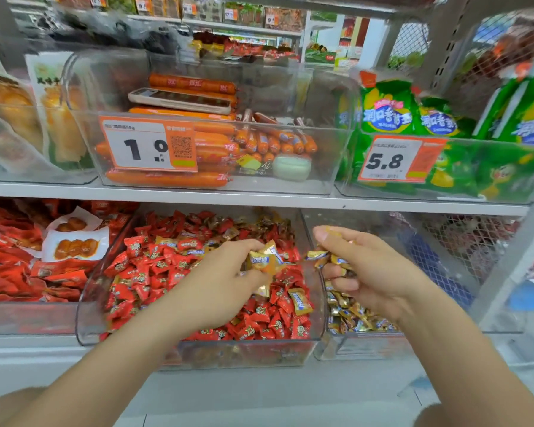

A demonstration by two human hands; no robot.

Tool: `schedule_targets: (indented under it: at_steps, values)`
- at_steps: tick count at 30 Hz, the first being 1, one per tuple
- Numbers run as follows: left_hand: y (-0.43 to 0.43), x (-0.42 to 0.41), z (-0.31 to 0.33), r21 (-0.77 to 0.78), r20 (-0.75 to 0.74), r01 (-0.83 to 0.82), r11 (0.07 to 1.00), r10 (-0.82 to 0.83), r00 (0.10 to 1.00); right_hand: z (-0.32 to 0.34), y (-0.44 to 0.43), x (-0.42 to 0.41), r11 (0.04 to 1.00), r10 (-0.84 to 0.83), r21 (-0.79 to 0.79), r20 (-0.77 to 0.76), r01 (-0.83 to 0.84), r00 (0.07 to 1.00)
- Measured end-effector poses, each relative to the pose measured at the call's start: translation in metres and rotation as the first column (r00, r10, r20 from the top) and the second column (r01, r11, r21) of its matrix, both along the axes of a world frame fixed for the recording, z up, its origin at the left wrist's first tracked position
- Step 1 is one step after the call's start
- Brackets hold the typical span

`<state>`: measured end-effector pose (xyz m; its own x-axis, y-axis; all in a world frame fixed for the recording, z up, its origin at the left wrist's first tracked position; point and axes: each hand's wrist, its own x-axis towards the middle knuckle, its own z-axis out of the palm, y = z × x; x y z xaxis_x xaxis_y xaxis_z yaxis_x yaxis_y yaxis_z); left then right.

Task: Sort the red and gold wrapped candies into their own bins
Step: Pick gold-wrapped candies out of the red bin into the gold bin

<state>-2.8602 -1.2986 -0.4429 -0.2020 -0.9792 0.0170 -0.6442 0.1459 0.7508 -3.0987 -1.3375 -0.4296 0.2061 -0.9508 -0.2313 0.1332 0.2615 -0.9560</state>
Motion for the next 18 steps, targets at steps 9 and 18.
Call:
schedule_targets:
  at_steps: [9,18]
  values:
    - [-0.002,-0.138,0.019,0.196,-0.294,0.168,0.966,-0.106,0.95,-0.049,-0.015,-0.122,0.94,-0.338,-0.137,-0.498,0.312,0.799]
    - [-0.064,-0.215,-0.036,0.078,0.23,0.172,0.982,-0.186,0.955,-0.043,-0.003,-0.153,0.99,-0.132,-0.119,-0.562,0.079,0.816]
